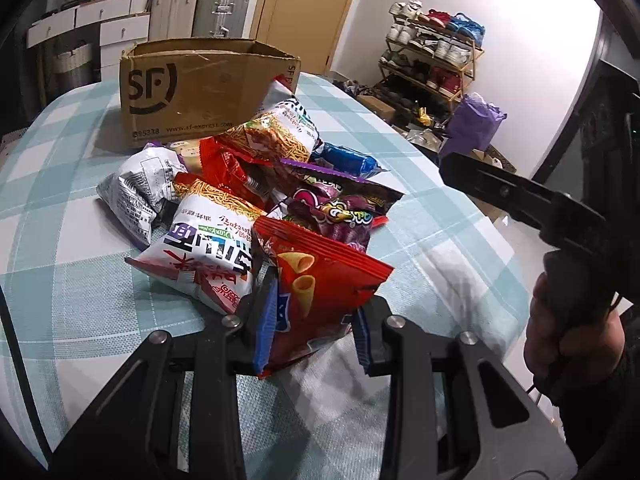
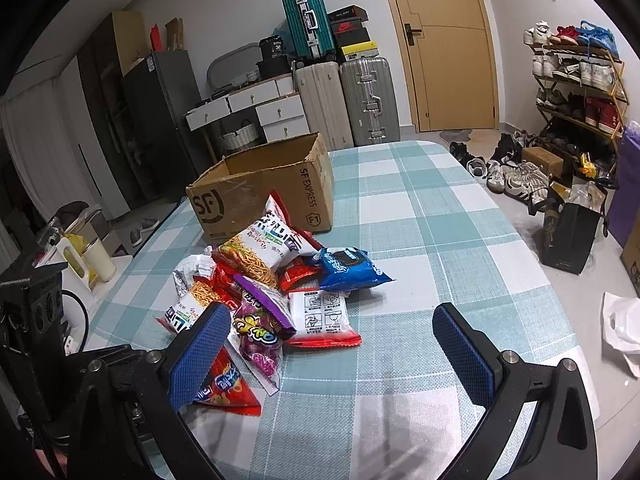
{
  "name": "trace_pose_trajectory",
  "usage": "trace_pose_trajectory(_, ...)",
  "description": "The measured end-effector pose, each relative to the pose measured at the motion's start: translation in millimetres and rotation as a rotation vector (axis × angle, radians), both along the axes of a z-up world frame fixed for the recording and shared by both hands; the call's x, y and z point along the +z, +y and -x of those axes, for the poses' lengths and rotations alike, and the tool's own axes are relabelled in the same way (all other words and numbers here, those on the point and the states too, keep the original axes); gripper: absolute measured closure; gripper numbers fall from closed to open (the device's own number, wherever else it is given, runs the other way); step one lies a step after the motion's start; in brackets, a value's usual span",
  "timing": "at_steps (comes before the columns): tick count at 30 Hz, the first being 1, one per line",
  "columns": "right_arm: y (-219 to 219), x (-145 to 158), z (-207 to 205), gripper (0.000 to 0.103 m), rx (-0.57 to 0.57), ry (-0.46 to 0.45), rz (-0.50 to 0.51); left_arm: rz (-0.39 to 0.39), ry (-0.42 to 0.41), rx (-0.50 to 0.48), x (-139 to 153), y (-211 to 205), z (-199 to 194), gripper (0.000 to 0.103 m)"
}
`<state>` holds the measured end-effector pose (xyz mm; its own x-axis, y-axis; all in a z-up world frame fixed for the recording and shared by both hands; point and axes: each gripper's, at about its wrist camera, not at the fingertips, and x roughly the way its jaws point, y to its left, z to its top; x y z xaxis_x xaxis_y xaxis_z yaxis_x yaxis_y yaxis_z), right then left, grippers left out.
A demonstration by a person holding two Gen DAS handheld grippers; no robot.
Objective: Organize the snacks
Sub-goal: 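Lower the left tool onto the red chip bag and close it, then lift the red chip bag with the left tool while the right tool grasps the purple candy bag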
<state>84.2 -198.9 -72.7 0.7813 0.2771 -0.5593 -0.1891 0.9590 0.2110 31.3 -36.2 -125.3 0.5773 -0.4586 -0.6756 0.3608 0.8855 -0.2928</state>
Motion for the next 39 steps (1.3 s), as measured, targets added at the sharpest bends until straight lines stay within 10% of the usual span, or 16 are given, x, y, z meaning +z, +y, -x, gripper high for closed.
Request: trace_pose_trajectory(39, 28, -23, -16, 0.0, 0.109, 0.069, -0.017, 0.049, -0.13, 0.133, 78, 87, 46, 0.073)
